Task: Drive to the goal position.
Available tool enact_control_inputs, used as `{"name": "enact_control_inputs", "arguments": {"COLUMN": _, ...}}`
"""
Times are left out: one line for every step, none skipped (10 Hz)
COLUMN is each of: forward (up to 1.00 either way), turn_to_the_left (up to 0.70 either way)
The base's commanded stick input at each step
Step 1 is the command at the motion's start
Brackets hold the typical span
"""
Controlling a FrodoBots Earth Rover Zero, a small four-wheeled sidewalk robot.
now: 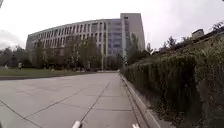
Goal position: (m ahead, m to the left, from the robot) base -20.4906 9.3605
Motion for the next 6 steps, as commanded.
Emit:
{"name": "enact_control_inputs", "arguments": {"forward": 0.07, "turn_to_the_left": 0.0}}
{"name": "enact_control_inputs", "arguments": {"forward": 0.07, "turn_to_the_left": 0.0}}
{"name": "enact_control_inputs", "arguments": {"forward": 0.07, "turn_to_the_left": 0.0}}
{"name": "enact_control_inputs", "arguments": {"forward": 0.07, "turn_to_the_left": 0.0}}
{"name": "enact_control_inputs", "arguments": {"forward": 0.06, "turn_to_the_left": 0.0}}
{"name": "enact_control_inputs", "arguments": {"forward": 0.06, "turn_to_the_left": 0.0}}
